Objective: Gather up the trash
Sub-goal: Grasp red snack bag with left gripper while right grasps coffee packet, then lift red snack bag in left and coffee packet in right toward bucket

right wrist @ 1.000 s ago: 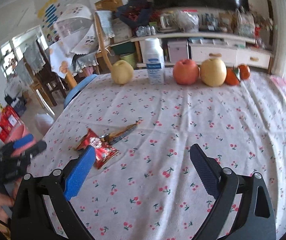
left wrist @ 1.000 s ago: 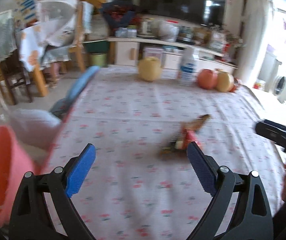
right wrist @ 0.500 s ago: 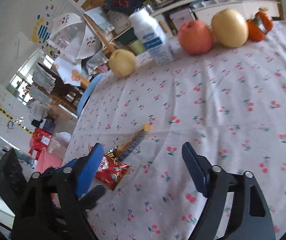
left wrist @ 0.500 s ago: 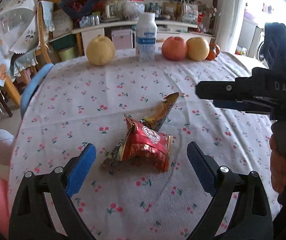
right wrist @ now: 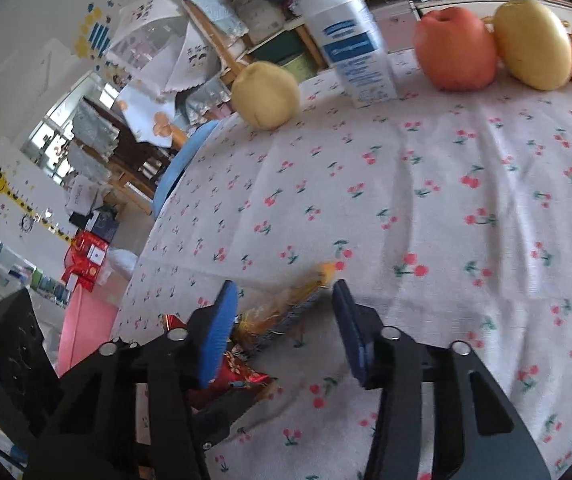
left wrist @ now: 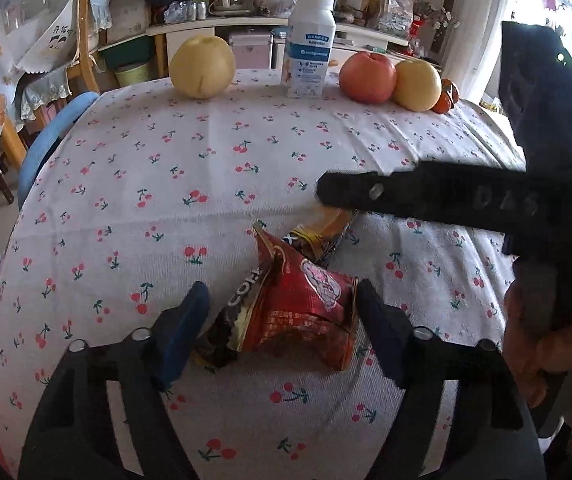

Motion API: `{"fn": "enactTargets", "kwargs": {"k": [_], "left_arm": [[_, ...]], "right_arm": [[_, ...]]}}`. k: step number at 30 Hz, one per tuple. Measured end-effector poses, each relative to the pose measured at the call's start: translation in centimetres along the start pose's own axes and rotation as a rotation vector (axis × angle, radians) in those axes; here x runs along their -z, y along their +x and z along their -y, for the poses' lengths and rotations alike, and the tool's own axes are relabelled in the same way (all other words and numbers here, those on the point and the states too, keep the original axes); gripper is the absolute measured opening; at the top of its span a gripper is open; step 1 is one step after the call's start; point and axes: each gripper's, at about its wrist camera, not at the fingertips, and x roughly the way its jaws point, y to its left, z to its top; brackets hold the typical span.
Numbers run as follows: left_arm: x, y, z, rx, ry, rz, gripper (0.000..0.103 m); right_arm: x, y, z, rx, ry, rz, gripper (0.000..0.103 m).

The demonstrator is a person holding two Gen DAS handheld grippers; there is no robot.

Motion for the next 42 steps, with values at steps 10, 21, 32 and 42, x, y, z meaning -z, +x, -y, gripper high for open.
{"fn": "enactTargets", "kwargs": {"k": [10,21,32,42], "left_arm": [[0.1,-0.5,-1.2,0.039,-0.069,0.023,0.046],[0.6,-2.1,-2.2,0.091,-0.098,0.054,0.033],[1.1,-4.9,-4.5,0.108,-0.126,0.122,0.031],[1.8,-6.7,-6.9,0.1,-0.158,0.152,0.027]], "right_arm": [[0.2,0.7,-1.5,0.048,-0.112,0.007,0.015],[0.3,-0.5,-3.1,0.058,-0.189,0.076,0.008],[-0.2,-3.3,-3.3,0.088,-0.189,0.176,0.006],[0.1,-6.1,-5.2,0.06,-0.241,0.23,0.004]]}}
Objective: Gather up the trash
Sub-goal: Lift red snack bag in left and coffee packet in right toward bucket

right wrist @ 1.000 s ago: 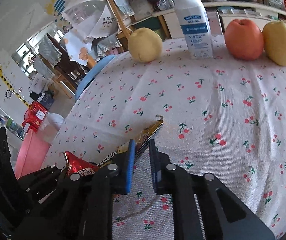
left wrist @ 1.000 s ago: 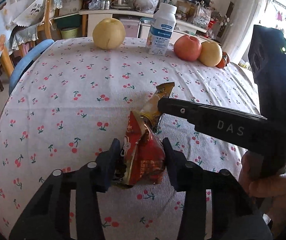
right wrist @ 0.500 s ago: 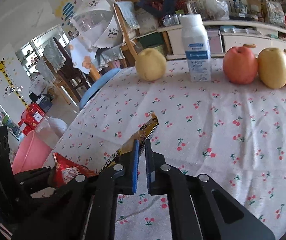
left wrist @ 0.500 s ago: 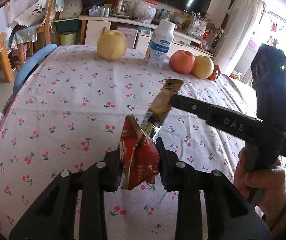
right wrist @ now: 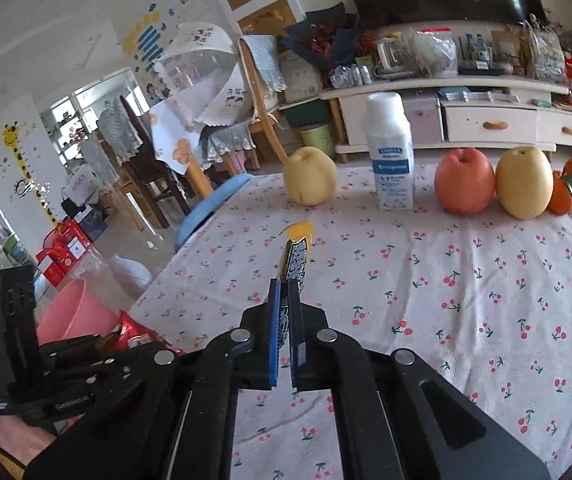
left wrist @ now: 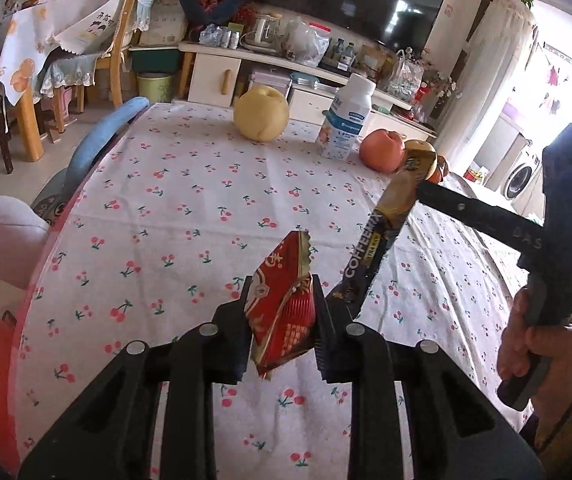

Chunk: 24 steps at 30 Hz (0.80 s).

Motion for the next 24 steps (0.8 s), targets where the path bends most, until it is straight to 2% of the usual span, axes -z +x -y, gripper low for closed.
{"fn": "enactTargets", "kwargs": {"k": [8,11,17,18,19,21,24], "left_arm": [[0.3,-1.5,-0.6,0.006,-0.008,0.029,0.027],[0.4,-1.8,-0.7,0.007,-0.011,0.03,0.027],[0.5,-2.4,-1.0,0.008,-0.017,0.043,0.027],[0.5,-2.3,-1.0,0.007,-0.019,0.044,0.027],[0.5,-2.3,-1.1,0.006,-0.022,0.043,0.027],[0.5,-2.3,-1.3,0.007,-0.03,0.041,0.027],[0.5,-2.2,-1.3,0.008,-0.032,0.04,0.027]], "right_arm": [[-0.3,-2.8,-1.0,-0.014,-0.037,0.043,0.001],[0.2,-3.1,-1.4,0.029,-0.05,0.036,0.001],[1.8,0.1,1.6,0.081,0.073,-0.109,0.006],[2.1,0.8,2.3,0.081,0.117,-0.134,0.016],[2.5,1.3,2.8,0.09,0.15,-0.152,0.037],[2.9,2.2,3.6,0.102,0.197,-0.163,0.053],[2.6,3.7,4.4,0.115,0.232,-0.157,0.054]]}}
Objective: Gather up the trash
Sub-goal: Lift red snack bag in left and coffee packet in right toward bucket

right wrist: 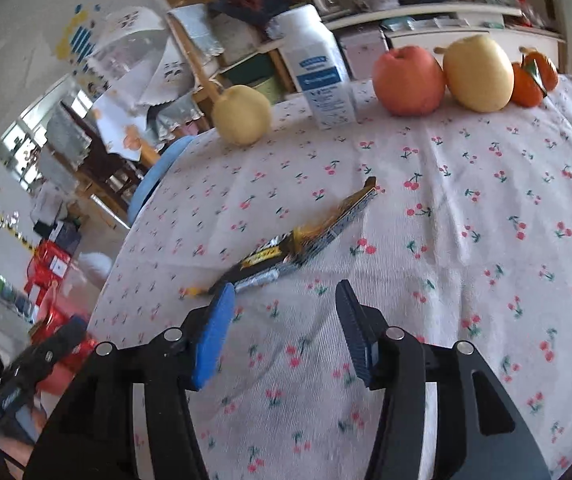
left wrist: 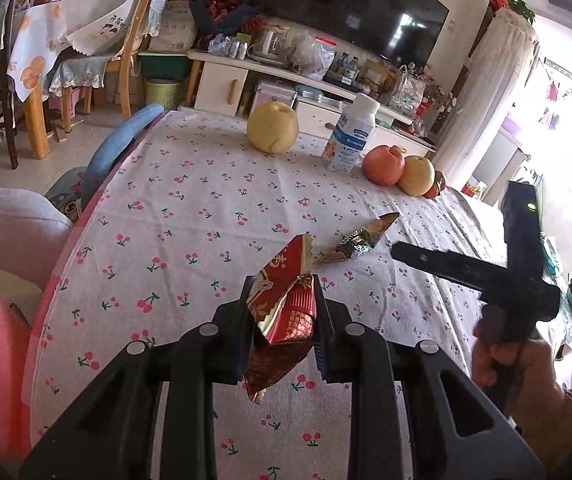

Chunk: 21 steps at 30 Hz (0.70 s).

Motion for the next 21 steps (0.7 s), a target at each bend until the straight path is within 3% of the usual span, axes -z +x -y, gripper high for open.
{"fn": "enactTargets", "kwargs": {"k": [5,7,11,12,14,15,18,21], "left_arm": [[0.1,0.2,-0.1,-0.006,0.0,-0.005,0.027],[0.0,0.3,-0.3,-0.01,-0.007,-0.006,0.027],[-0.2,0.3,-0.7,-0.017,-0.024,0.004,0.027],[-0.1,0.3,-0.8,-0.02,-0.027,0.006,0.027],[-0.2,0.3,-1.1,-0.029,-0.035,0.008,0.027],[-0.2,0.3,-1.2,-0.033,-0.038,0.009,0.027],[-0.2,0.1,-1.5,-0.037,-0.047,0.017,0.027],[-0.3,-0.2,-1.9,-0.048,-0.054,0.022,0.027]], "right_arm": [[-1.1,2.2,-0.1,0.04,0.011,0.01,0.068],[-2.0,3.1,-0.8,0.093,-0.023,0.023,0.081],[-2.9,4.9,-2.0,0.175,-0.085,0.03,0.085],[-3.0,5.3,-2.6,0.202,-0.108,0.022,0.083],[-2.7,5.6,-3.4,0.215,-0.146,0.013,0.063],[-2.7,5.8,-3.7,0.228,-0.164,0.009,0.047],[-2.5,6.3,-4.8,0.223,-0.229,-0.004,0.025],[-1.8,6.2,-5.9,0.209,-0.279,0.006,0.017]]}}
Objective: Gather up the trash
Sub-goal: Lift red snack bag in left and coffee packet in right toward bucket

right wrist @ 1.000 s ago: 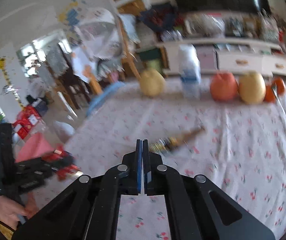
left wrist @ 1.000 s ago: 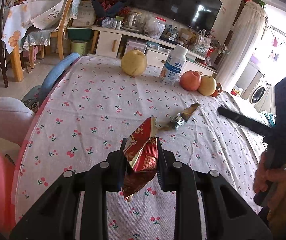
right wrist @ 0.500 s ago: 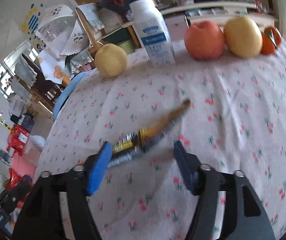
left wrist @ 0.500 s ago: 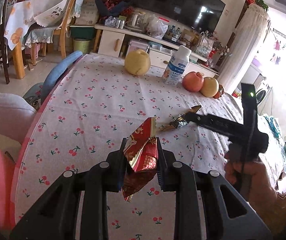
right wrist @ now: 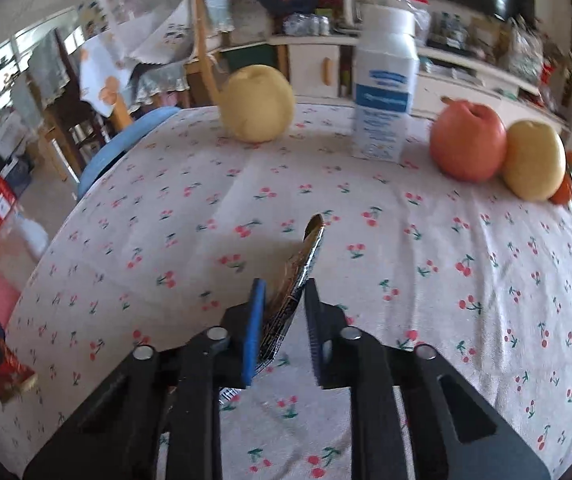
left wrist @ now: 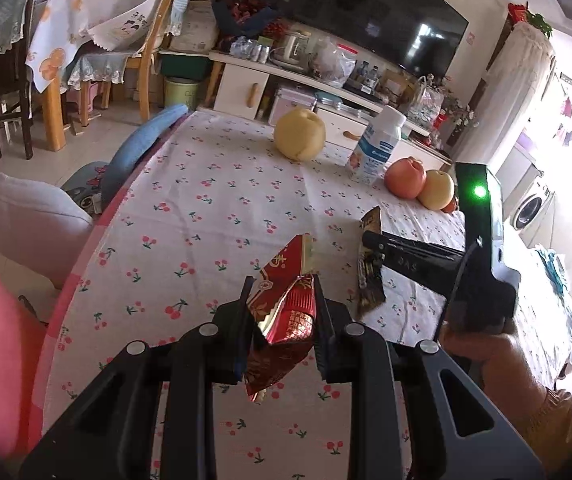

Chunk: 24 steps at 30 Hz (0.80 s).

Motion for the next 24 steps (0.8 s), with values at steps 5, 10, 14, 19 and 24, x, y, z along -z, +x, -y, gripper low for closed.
{"fn": "enactTargets", "kwargs": {"k": [5,10,14,19,24], "left_arm": [[0.0,-0.6,-0.4,-0.016,-0.012,0.015,0.027],[-0.3,-1.1,-0.8,-0.031,-0.017,0.031,0.027],[-0.6,-2.0,-1.3,-0.048,-0.029,0.055,0.027],[-1.3,-3.6,-2.9,-0.1,-0.059,0.094,0.027],[-1.6,-5.8,-4.9,-0.186,-0.08,0.134,0.027]], "right_arm": [[0.6,-1.1,-1.1,-0.053,-0.014,0.043,0.011],[1.4,-3.3,-1.9,-0.122,0.025,0.085,0.01],[1.3,-5.1,-2.9,-0.191,0.062,0.108,0.009],[0.4,-7.3,-5.3,-0.261,0.062,0.139,0.009],[-0.6,-9.6,-9.1,-0.326,0.023,0.169,0.008]]}}
